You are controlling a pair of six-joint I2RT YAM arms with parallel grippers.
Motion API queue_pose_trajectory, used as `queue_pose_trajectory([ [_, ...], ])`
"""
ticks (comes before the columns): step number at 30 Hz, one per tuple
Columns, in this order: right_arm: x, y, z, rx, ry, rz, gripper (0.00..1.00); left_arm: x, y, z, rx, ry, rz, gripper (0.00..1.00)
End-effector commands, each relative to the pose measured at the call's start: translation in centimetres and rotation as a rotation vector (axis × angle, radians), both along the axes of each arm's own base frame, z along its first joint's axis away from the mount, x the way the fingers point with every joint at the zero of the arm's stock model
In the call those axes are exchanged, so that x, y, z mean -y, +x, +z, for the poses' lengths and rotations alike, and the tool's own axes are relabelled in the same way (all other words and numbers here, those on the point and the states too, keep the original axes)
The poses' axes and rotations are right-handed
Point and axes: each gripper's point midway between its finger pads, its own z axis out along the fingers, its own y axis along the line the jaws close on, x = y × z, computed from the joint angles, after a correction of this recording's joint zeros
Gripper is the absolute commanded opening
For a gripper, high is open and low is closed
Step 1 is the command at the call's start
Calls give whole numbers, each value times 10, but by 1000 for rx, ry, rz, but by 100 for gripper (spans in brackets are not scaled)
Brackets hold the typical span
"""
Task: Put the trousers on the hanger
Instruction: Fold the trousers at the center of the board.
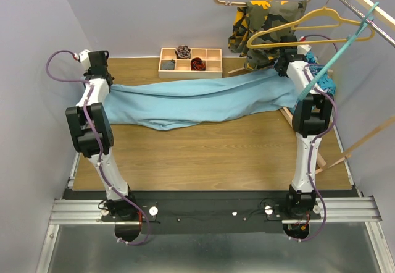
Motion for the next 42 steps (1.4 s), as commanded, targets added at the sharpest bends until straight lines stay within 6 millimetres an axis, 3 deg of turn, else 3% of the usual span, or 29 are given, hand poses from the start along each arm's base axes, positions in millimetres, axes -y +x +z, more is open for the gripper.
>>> queue_pose_trajectory([
  [1,4,12,-5,42,26,-65,1,-2,13,-1,35,-33,34,0],
  [5,-5,18,-7,47,66,-28,1,-1,20,-6,28,-48,29,0],
  [7,-12,19,-7,46,88,5,9,3,23,-7,31,-62,14,7],
  [8,-14,19,-7,46,97,16,13,4,25,-5,42,-71,13,24],
  [9,-16,19,-7,44,106,30,29,6,26,-4,48,-83,5,56],
  [12,-28,21,-1,50,141,95,65,12,30,1,72,-98,-13,94],
  [15,-35,19,3,50,155,144,70,21,33,7,73,-84,-41,96],
  [23,-44,-2,10,36,155,225,72,56,30,15,66,-64,-151,96],
  [25,-44,-8,20,47,153,224,75,67,27,30,99,-63,-184,96],
  [27,-41,-19,13,19,145,221,76,76,18,25,90,-78,-211,96],
  [28,-42,-24,15,17,142,223,76,79,13,35,109,-80,-219,96],
  [29,-41,-28,25,28,136,223,77,81,3,27,90,-90,-224,96],
  [30,-39,-37,17,2,132,219,78,84,0,28,97,-91,-242,96],
  [32,-40,-45,28,15,121,233,78,88,-17,28,94,-91,-258,95],
  [34,-38,-55,22,-9,114,235,78,92,-25,31,105,-90,-282,95],
  [36,-37,-62,31,1,106,231,78,97,-42,27,94,-101,-290,95],
  [42,-43,-93,15,-44,158,225,78,101,-87,-7,32,-159,-276,95],
])
